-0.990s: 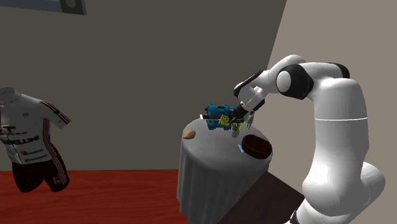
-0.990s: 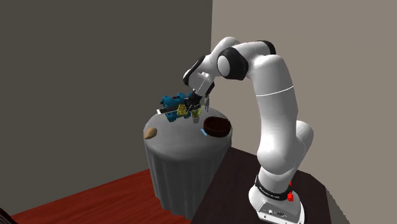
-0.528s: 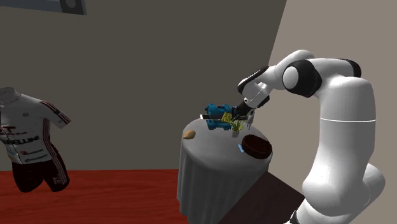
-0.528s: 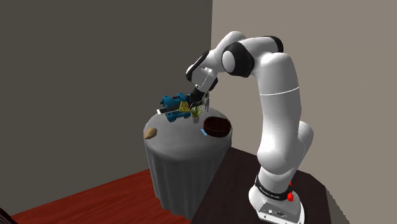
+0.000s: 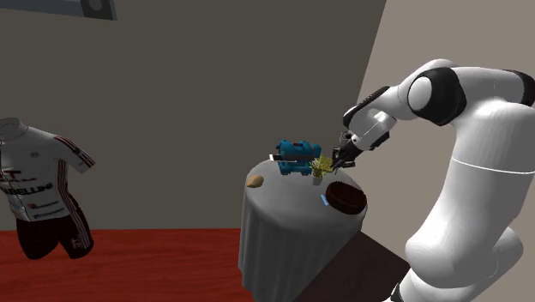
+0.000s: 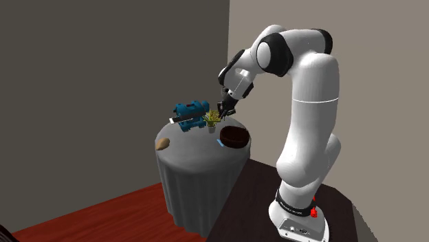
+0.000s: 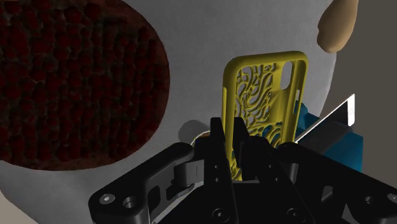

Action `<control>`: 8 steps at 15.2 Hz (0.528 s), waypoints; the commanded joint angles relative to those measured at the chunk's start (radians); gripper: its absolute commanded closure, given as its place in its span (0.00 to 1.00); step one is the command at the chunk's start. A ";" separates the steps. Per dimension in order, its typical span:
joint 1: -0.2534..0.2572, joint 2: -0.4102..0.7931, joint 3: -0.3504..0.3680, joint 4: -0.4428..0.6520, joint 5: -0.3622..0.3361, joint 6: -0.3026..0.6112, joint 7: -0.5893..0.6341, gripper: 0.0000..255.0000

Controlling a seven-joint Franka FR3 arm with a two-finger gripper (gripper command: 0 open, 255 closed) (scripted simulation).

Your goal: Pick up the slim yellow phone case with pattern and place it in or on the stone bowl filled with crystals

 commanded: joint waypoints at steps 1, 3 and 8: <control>-0.019 -0.036 -0.019 -0.039 -0.011 -0.012 -0.032 1.00; -0.040 -0.074 -0.040 -0.080 -0.025 -0.025 -0.064 1.00; -0.098 -0.159 -0.101 -0.161 -0.077 -0.067 -0.137 1.00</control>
